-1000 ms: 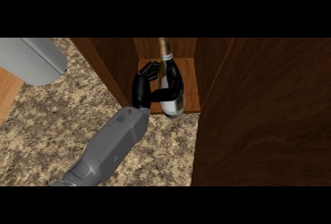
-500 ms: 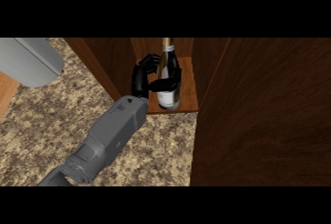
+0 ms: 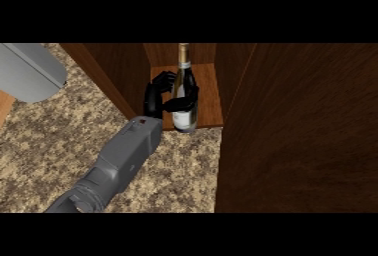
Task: Pick up the wine, place it into the cabinet and close the cabinet
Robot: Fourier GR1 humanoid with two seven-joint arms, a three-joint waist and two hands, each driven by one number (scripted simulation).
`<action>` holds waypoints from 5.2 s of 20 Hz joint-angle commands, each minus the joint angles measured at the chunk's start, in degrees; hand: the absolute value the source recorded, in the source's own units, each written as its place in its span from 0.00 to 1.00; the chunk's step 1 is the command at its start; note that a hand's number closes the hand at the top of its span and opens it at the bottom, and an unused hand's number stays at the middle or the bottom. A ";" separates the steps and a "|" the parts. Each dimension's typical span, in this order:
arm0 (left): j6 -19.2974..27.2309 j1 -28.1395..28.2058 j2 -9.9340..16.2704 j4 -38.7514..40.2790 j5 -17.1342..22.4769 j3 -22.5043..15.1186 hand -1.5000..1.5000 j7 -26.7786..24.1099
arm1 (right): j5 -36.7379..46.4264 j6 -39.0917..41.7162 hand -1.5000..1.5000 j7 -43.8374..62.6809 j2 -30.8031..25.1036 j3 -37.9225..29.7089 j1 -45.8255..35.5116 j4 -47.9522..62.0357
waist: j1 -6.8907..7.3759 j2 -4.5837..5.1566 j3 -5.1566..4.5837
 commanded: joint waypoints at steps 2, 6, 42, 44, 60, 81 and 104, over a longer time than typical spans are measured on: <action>-0.24 4.80 -0.01 0.01 0.52 -1.46 1.00 -3.87 | 1.72 2.30 0.00 -3.36 1.62 1.57 0.53 2.85 | -0.83 0.35 0.01; 0.79 3.07 -0.01 -0.91 1.49 -1.89 1.00 -3.31 | 0.26 -0.98 0.00 0.21 -0.38 -0.30 -3.13 1.72 | -1.05 0.29 -0.06; 0.51 -12.73 3.50 12.40 0.32 1.63 1.00 -3.05 | -1.52 1.49 0.00 -1.66 0.66 -0.35 0.06 1.91 | -1.45 1.18 0.03; 2.57 -13.21 2.67 12.44 0.82 2.25 1.00 -3.19 | -2.27 1.59 0.00 -1.18 0.48 0.09 0.18 0.24 | -2.14 1.22 0.00; 8.00 -12.00 3.24 12.48 -2.18 0.23 0.00 1.35 | -0.35 0.90 0.00 -0.52 0.41 0.51 -0.36 0.25 | -2.77 1.65 -0.04; 4.15 -13.73 0.10 10.06 -0.67 3.63 0.00 -4.59 | 0.26 0.82 0.00 -0.89 1.72 1.94 0.59 -0.68 | -0.98 0.61 0.00; 13.44 9.71 -0.01 -27.87 5.22 -10.01 0.00 -9.58 | 3.78 -4.01 0.00 4.99 2.20 4.95 1.19 -5.82 | 3.42 -1.39 0.06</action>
